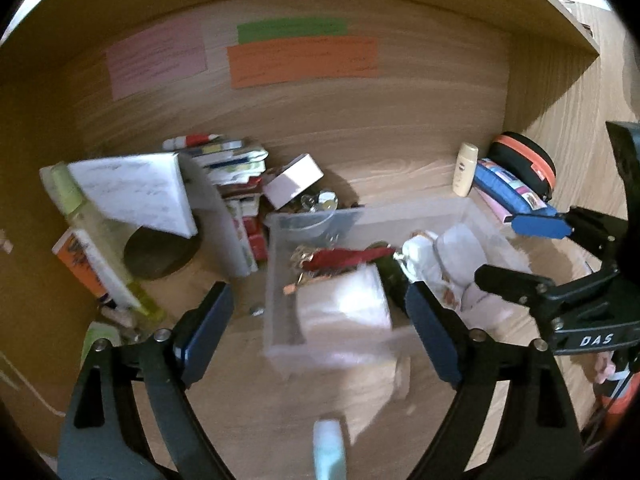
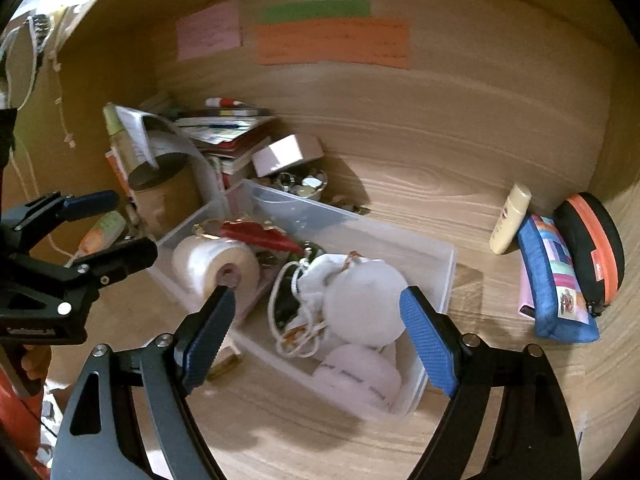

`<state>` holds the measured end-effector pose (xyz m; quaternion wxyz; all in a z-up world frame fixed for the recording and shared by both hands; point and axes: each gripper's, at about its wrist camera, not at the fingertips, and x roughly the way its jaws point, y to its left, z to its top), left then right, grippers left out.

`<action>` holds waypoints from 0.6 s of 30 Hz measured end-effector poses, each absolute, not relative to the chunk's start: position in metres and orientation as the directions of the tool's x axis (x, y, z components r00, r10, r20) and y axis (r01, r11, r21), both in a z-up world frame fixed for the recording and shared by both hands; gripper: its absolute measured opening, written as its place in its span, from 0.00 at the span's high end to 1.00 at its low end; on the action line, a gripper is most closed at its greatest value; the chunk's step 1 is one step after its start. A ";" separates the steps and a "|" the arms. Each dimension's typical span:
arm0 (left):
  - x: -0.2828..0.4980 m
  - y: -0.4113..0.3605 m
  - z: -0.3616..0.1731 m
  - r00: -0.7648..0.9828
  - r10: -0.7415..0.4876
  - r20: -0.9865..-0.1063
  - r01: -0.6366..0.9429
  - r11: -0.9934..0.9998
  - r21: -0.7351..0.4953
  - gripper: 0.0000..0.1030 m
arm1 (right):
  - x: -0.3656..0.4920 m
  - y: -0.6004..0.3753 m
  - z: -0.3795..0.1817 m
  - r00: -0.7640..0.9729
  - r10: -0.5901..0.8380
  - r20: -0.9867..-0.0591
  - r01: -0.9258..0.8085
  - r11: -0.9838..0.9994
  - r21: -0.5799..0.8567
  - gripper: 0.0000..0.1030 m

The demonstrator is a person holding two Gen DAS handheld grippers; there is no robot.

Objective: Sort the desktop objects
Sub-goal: 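Move both grippers toward the blue-green tube and the wooden block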

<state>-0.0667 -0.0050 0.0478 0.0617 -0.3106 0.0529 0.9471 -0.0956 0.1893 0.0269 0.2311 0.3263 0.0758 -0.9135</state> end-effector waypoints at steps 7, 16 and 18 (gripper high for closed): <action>-0.039 -0.022 0.042 -0.794 0.051 -0.606 -0.122 -0.989 0.078 0.10 | -0.070 0.175 0.028 -0.676 -0.392 -0.625 0.509 -0.860 -0.012 0.18; -0.017 -0.037 0.016 -0.753 0.012 -0.658 -0.096 -0.991 0.092 0.10 | -0.051 0.155 0.011 -0.617 -0.418 -0.666 0.564 -0.826 -0.004 0.18; -0.015 -0.039 0.010 -0.742 0.012 -0.670 -0.098 -0.991 0.091 0.10 | -0.049 0.151 0.005 -0.588 -0.427 -0.688 0.582 -0.813 0.007 0.18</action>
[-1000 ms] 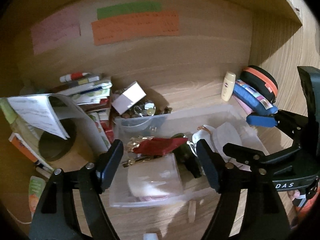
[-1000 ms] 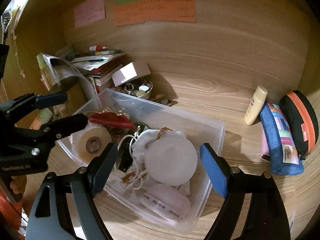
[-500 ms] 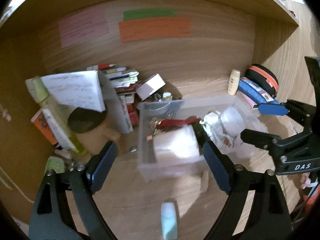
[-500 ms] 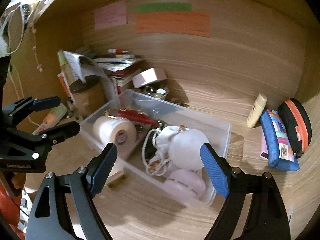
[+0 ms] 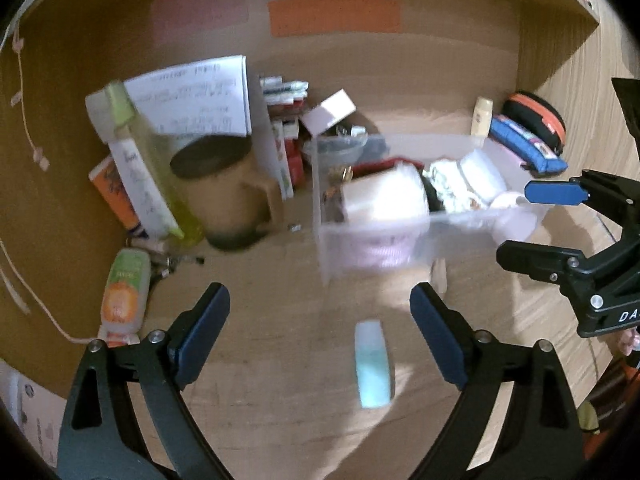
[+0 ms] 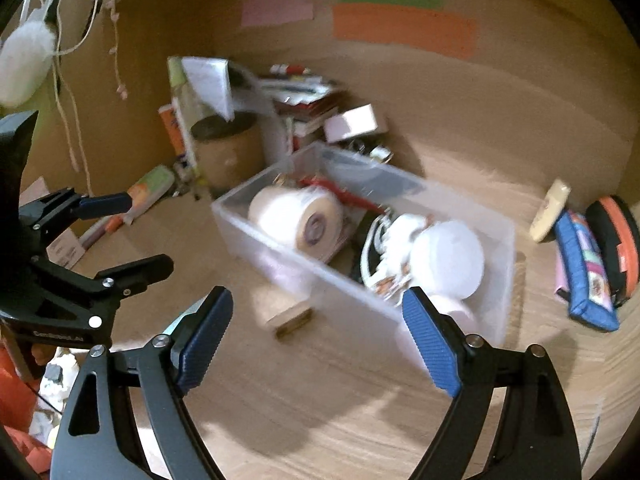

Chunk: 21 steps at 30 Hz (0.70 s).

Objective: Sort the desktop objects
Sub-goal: 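Move both grippers toward the blue-green tube and the wooden block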

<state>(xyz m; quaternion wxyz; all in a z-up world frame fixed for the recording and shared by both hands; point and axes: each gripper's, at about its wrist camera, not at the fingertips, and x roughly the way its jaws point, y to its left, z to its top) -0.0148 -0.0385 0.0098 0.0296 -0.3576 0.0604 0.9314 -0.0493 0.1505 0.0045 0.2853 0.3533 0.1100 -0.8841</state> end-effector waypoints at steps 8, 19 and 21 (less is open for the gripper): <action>-0.007 -0.038 -0.020 -0.683 0.026 -0.730 -0.120 -0.990 0.077 0.10 | -0.042 0.133 -0.022 -0.509 -0.429 -0.747 0.639 -0.770 0.007 0.18; -0.009 -0.032 -0.046 -0.625 0.080 -0.776 -0.180 -0.983 0.043 0.11 | -0.065 0.118 -0.056 -0.418 -0.416 -0.807 0.642 -0.764 0.062 0.19; -0.010 -0.029 -0.046 -0.628 0.092 -0.773 -0.194 -0.980 0.041 0.18 | -0.068 0.114 -0.059 -0.414 -0.406 -0.814 0.643 -0.764 0.054 0.28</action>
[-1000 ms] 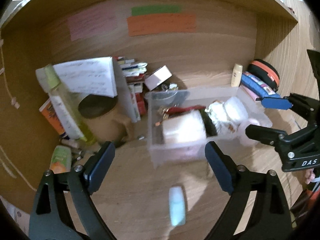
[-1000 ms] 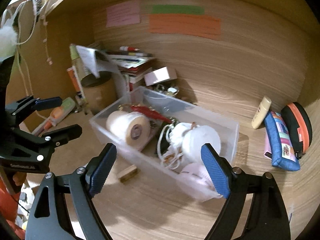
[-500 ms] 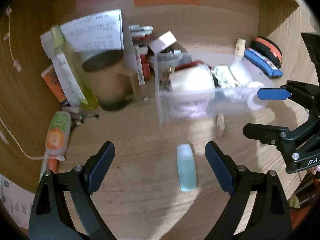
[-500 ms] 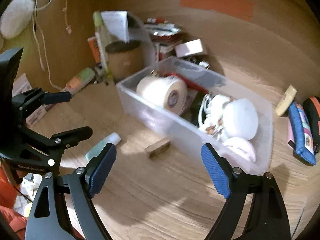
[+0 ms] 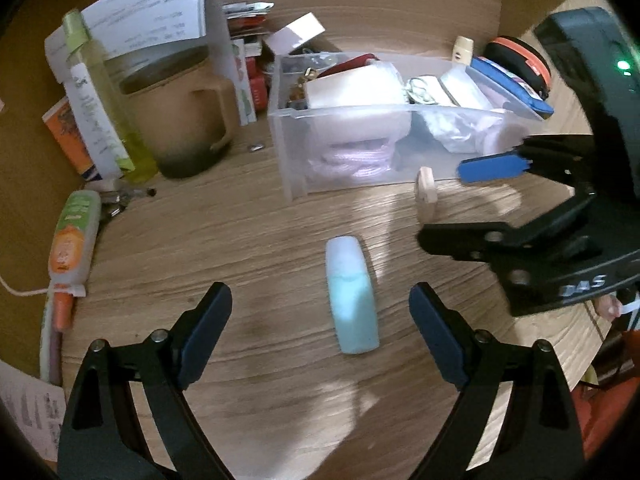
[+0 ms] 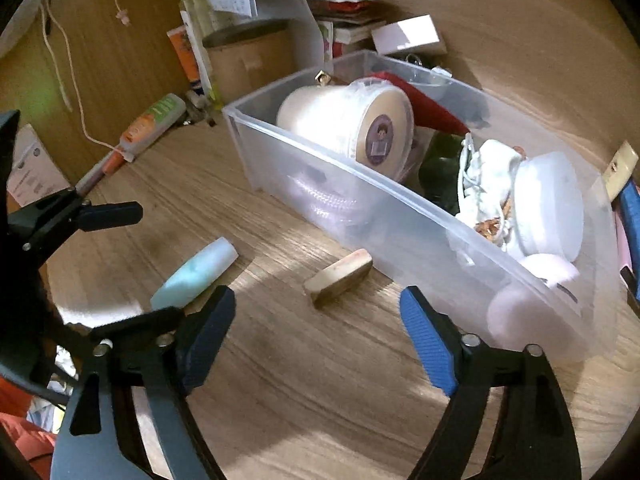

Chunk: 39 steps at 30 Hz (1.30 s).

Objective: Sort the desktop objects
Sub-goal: 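Move both grippers toward the blue-green tube and the wooden block, then grasp the blue-green tube with the left gripper while the right grasps the wooden block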

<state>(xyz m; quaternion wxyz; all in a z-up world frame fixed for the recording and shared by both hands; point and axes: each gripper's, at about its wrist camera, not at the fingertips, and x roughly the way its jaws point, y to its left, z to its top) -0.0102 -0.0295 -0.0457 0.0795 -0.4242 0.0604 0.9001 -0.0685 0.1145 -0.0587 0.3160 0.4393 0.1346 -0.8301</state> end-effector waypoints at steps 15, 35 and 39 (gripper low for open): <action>-0.027 -0.018 -0.059 -0.578 0.101 -0.810 -0.246 -0.968 0.055 0.55 | -0.087 0.104 -0.070 -0.374 -0.384 -0.844 0.611 -0.787 0.087 0.50; -0.020 -0.026 -0.032 -0.633 0.122 -0.765 -0.183 -0.983 -0.005 0.77 | -0.071 0.121 -0.049 -0.464 -0.415 -0.782 0.624 -0.780 0.044 0.90; -0.016 -0.021 -0.018 -0.661 0.132 -0.739 -0.183 -0.983 -0.012 0.77 | -0.062 0.131 -0.035 -0.487 -0.437 -0.756 0.622 -0.781 0.051 0.90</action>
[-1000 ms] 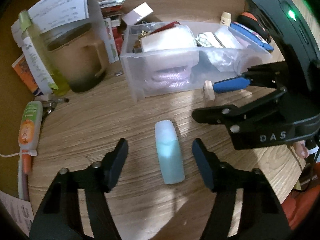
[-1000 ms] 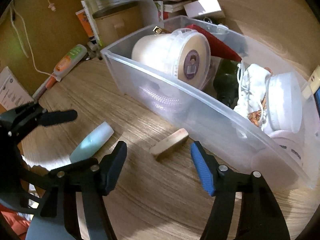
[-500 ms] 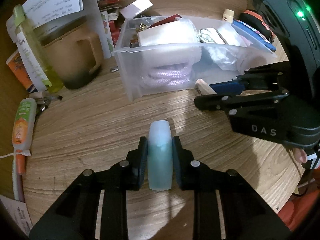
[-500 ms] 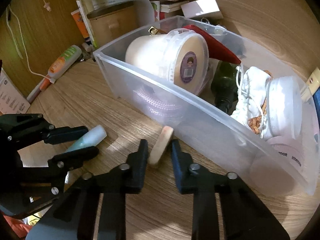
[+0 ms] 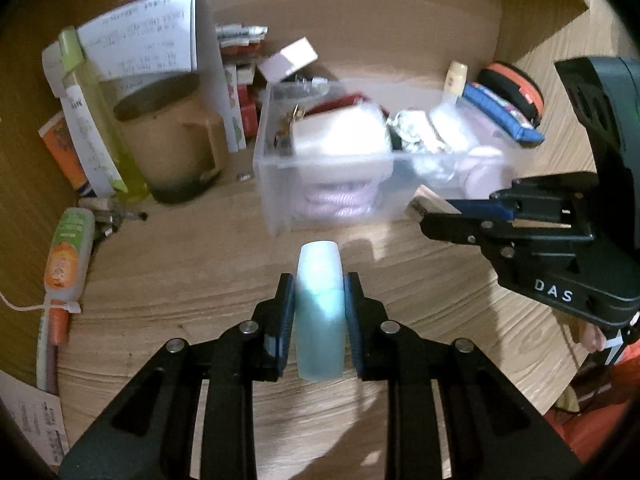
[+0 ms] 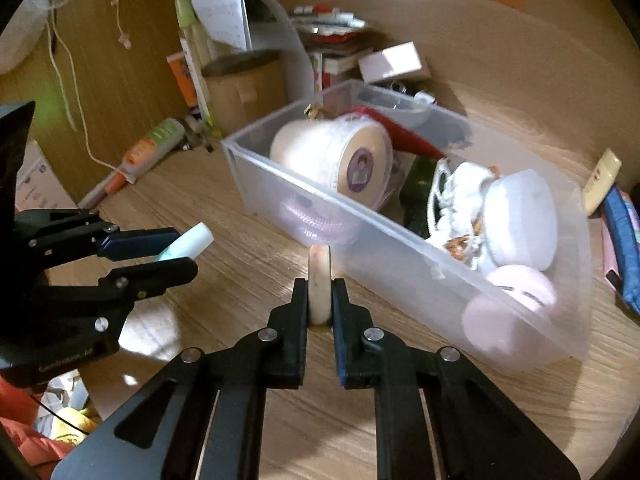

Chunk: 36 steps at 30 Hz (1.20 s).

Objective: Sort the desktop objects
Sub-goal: 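Grasp the blue-green tube with the left gripper while the right grasps the wooden block, then lower the tube into the clear box with the left gripper while the right drops the block in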

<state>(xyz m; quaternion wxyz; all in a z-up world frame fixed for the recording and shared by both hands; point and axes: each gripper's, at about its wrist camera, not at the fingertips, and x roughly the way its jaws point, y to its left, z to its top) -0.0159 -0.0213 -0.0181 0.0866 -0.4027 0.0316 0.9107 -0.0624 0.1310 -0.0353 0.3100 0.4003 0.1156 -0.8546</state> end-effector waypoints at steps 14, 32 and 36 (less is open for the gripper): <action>-0.014 0.008 0.027 -0.734 0.163 -0.660 -0.204 -0.979 -0.015 0.77 | -0.048 0.180 0.008 -0.591 -0.451 -0.668 0.569 -0.821 0.051 0.90; -0.045 0.047 0.074 -0.777 0.215 -0.591 -0.256 -0.967 -0.016 0.77 | -0.072 0.228 0.058 -0.707 -0.414 -0.574 0.488 -0.872 0.029 0.90; -0.057 0.055 0.076 -0.774 0.219 -0.594 -0.261 -0.965 -0.016 0.77 | -0.081 0.228 0.060 -0.707 -0.418 -0.571 0.489 -0.872 0.033 0.90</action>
